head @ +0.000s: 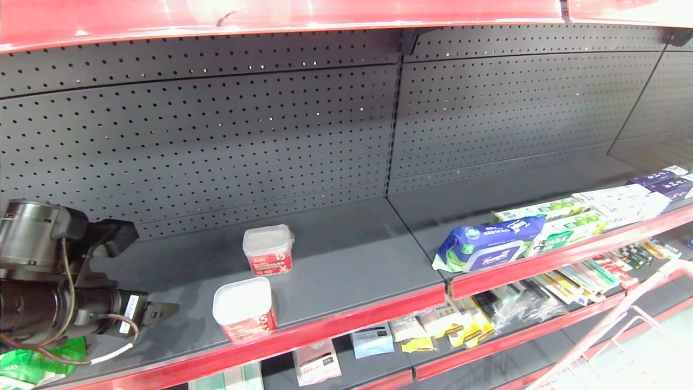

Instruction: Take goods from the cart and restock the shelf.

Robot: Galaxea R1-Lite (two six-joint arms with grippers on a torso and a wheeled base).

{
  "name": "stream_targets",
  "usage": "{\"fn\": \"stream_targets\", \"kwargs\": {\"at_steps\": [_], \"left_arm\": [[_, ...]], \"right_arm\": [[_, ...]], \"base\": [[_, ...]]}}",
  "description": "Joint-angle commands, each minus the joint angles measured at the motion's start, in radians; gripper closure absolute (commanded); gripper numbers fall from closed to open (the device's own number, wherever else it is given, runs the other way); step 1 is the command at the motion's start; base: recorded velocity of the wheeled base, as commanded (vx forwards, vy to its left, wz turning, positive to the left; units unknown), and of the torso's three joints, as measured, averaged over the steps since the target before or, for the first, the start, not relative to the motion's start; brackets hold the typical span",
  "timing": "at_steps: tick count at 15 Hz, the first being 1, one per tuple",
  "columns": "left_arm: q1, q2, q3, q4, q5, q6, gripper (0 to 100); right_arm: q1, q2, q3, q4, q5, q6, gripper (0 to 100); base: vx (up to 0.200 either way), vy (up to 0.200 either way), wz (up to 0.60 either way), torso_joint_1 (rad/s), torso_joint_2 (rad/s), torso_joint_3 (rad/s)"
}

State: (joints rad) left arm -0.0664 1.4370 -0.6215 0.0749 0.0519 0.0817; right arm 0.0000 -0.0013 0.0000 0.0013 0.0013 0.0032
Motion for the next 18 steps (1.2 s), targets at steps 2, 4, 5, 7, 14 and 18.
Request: {"fn": "stream_targets", "kwargs": {"at_steps": [2,4,5,7,14,18], "left_arm": [[-0.023,0.048,0.006,0.000,-0.003,0.004,0],[-0.023,0.066,0.006,-0.001,-0.003,0.035,0],[-0.024,0.080,-0.001,-0.001,-0.003,0.041,0],[-0.032,0.111,-0.001,-0.037,-0.003,0.043,0],[-0.070,0.206,-0.035,-0.096,-0.003,0.044,0],[-0.087,0.240,-0.057,-0.121,-0.003,0.044,0]], "right_arm": [[0.000,0.001,0.000,-0.001,0.000,0.000,0],[0.002,0.001,0.000,0.000,0.000,0.000,0],[0.000,0.001,0.000,0.000,0.000,0.000,0],[0.002,0.001,0.000,-0.001,0.000,0.000,0],[0.002,0.001,0.000,0.000,0.000,0.000,0],[0.000,0.001,0.000,0.000,0.000,0.000,0]], "base": [[0.000,0.000,0.00,0.000,0.00,0.000],[0.000,0.000,0.00,0.000,0.00,0.000],[0.000,0.000,0.00,0.000,0.00,0.000],[0.000,0.000,0.00,0.000,0.00,0.000],[0.000,0.000,0.00,0.000,0.00,0.000],[0.000,0.000,0.00,0.000,0.00,0.000]]}}
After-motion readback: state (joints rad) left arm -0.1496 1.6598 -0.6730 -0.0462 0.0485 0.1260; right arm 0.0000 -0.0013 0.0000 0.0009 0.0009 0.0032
